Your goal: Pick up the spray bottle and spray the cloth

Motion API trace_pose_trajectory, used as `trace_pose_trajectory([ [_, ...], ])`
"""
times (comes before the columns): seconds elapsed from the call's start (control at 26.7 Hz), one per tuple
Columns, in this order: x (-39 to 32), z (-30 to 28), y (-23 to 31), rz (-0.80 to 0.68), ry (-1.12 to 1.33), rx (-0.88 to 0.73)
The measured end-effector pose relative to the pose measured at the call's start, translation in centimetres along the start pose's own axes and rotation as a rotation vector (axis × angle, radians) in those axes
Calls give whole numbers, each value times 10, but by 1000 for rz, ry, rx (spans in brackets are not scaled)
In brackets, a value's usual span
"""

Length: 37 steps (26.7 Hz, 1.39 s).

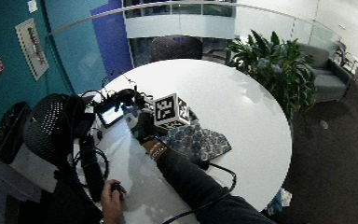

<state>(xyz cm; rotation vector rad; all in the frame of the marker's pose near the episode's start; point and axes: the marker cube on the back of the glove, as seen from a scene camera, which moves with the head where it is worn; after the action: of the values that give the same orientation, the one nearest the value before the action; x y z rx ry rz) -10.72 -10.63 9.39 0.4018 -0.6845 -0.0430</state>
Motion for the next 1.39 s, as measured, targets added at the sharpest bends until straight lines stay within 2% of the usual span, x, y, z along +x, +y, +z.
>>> trace_pose_trajectory([
  [0.38,-35,-66,26,-53,295,-208],
  [0.79,-64,-113,68,-57,638,-547],
  [1.09,-62,-129,82,-40,806,-617],
  [1.39,-66,-138,89,-52,814,-612],
])
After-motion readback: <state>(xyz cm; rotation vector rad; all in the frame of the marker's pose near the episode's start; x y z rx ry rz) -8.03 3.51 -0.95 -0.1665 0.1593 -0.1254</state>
